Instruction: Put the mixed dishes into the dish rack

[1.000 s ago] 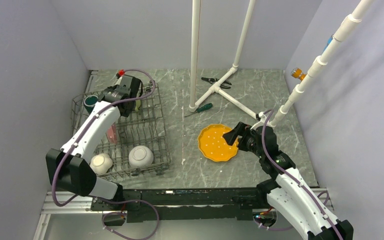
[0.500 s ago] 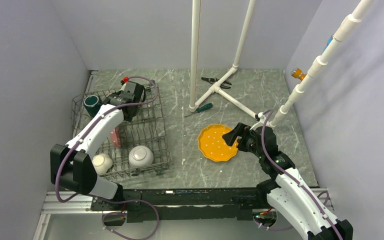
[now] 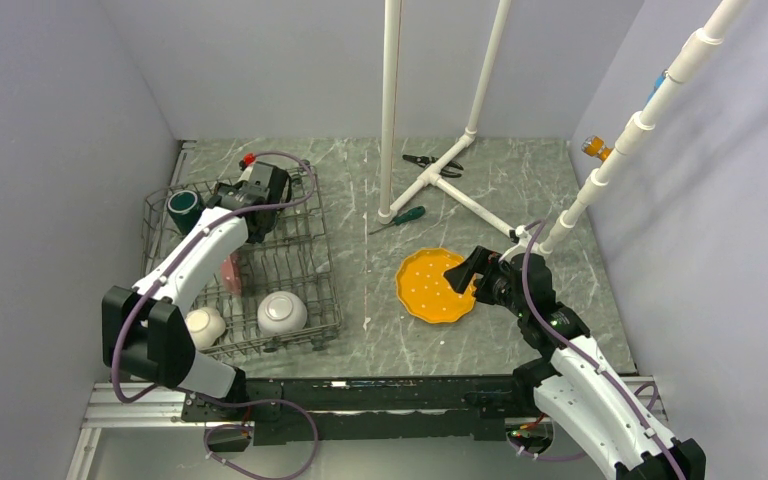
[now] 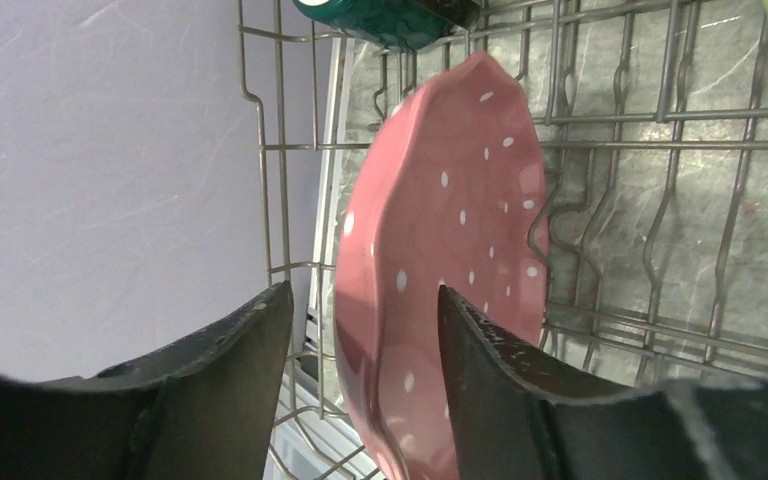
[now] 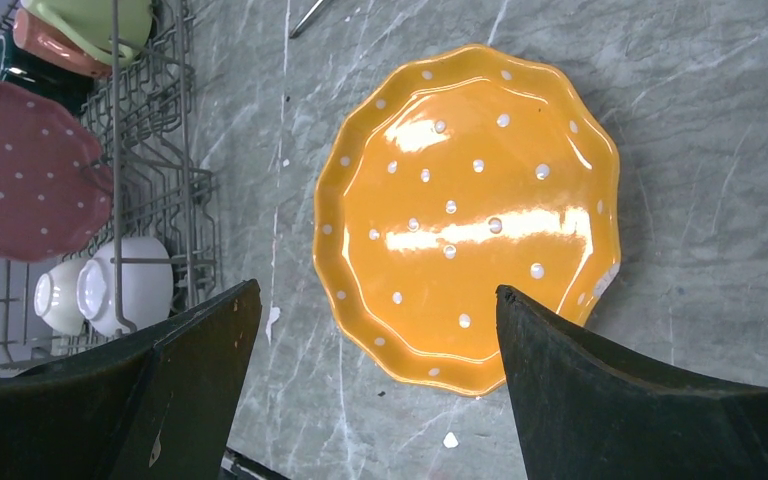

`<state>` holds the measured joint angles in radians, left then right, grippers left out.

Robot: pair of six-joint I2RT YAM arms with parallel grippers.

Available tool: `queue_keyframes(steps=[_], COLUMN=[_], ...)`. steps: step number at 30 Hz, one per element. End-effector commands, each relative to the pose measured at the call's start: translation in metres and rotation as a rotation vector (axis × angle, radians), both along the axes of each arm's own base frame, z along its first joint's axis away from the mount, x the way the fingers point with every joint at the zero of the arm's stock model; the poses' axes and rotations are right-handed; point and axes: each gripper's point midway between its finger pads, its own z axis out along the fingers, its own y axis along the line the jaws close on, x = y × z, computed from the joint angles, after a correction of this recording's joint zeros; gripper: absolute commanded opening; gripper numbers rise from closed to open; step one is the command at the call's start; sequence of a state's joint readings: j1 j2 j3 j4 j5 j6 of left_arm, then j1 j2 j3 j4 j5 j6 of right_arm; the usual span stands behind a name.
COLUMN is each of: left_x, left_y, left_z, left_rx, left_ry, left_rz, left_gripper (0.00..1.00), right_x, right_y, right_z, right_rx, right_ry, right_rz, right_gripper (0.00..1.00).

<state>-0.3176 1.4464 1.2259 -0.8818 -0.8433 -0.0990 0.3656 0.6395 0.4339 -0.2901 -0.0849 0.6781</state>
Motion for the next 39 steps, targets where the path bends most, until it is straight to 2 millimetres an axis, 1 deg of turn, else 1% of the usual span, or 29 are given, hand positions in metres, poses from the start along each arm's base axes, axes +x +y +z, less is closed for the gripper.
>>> queue_keyframes(steps=[1, 3, 5, 6, 9, 11, 14, 18, 20, 24, 27, 30, 33, 35, 37, 39], left_x=[0.001, 0.001, 0.000, -0.001, -0.004, -0.004, -0.005, -0.012, -0.014, -0.022, -0.028, -0.030, -0.028, -0.025, -0.022, -0.019], left_y=[-0.001, -0.002, -0.002, -0.002, -0.003, -0.005, -0.004, 0.000, 0.006, 0.019, 0.025, 0.023, 0.015, 0.009, 0.003, 0.001], left_z=[0.010, 0.013, 0.018, 0.020, 0.027, 0.028, 0.027, 0.026, 0.025, 0.022, 0.018, 0.012, 0.005, -0.004, -0.011, -0.019], left_rx=[-0.023, -0.029, -0.034, -0.039, -0.064, -0.079, -0.084, -0.080, -0.077, -0.098, -0.119, -0.178, -0.237, -0.270, -0.295, -0.295], left_ry=[-0.034, -0.041, -0.048, -0.055, -0.082, -0.087, -0.091, -0.079, -0.086, -0.095, -0.111, -0.121, -0.114, -0.098, -0.072, -0.035], left_rz=[0.024, 0.024, 0.023, 0.023, 0.012, -0.006, -0.005, 0.025, 0.035, 0.099, 0.152, 0.164, 0.149, 0.129, 0.108, 0.101], left_gripper=[0.70, 0.81, 0.87, 0.89, 0.93, 0.95, 0.95, 0.96, 0.92, 0.76, 0.68, 0.61, 0.58, 0.58, 0.60, 0.59], right_x=[0.003, 0.003, 0.002, 0.002, 0.001, 0.001, 0.001, 0.001, 0.000, 0.000, 0.000, 0.000, 0.001, 0.000, 0.001, 0.001], right_y=[0.004, 0.004, 0.004, 0.005, 0.005, 0.005, 0.006, 0.008, 0.009, 0.009, 0.011, 0.008, 0.011, 0.012, 0.011, 0.011], right_z=[0.011, 0.009, 0.010, 0.011, 0.012, 0.013, 0.013, 0.014, 0.014, 0.015, 0.017, 0.015, 0.016, 0.015, 0.014, 0.013], right_rx=[0.022, 0.024, 0.026, 0.027, 0.028, 0.031, 0.041, 0.054, 0.060, 0.065, 0.068, 0.055, 0.066, 0.066, 0.061, 0.064], right_ry=[-0.039, -0.034, -0.033, -0.032, -0.031, -0.030, -0.027, -0.022, -0.020, -0.024, -0.023, -0.020, -0.020, -0.016, -0.014, -0.016], right_rz=[0.010, 0.010, 0.012, 0.013, 0.015, 0.013, 0.016, 0.017, 0.022, 0.018, 0.029, 0.020, 0.032, 0.037, 0.029, 0.028], right_gripper=[0.89, 0.88, 0.89, 0.88, 0.88, 0.88, 0.89, 0.88, 0.88, 0.88, 0.88, 0.88, 0.88, 0.88, 0.88, 0.88])
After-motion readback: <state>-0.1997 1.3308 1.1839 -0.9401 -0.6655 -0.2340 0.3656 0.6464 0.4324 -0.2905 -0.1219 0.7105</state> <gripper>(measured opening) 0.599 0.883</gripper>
